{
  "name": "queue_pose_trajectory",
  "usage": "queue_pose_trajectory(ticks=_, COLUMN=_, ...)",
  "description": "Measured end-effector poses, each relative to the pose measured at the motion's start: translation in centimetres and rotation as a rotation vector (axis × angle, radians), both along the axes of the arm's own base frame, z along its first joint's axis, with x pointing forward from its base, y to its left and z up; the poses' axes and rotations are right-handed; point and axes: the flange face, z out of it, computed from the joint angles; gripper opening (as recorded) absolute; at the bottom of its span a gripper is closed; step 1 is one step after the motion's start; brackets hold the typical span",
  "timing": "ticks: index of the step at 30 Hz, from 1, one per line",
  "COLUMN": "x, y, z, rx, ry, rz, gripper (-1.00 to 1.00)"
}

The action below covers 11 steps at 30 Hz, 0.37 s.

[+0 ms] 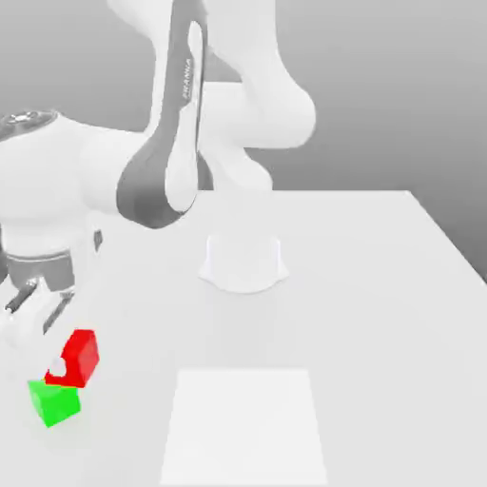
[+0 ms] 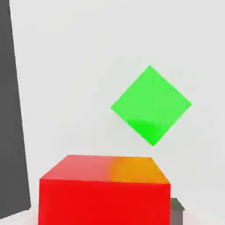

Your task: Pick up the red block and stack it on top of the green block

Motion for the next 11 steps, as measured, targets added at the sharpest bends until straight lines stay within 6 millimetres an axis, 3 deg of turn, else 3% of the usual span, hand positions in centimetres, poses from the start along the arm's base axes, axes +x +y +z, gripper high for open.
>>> queue_pose_trajectory(ticks=3, x=-1.5, y=-1.9, z=-0.6, rx=0.001, ry=-0.001, rz=-0.159, gripper=-1.00)
queue_pose_trajectory(ticks=7, x=-1.6, y=-2.1, z=-5.1, rx=0.001, ry=-0.001, rz=-0.181, gripper=-1.00)
queue_pose_trajectory(ticks=8, x=-1.6, y=-2.0, z=-5.9, rx=0.001, ry=-0.001, rz=-0.182, gripper=1.00)
queue_pose_trajectory(ticks=11, x=-1.6, y=-2.0, z=-5.9, rx=0.001, ry=-0.001, rz=-0.182, gripper=1.00)
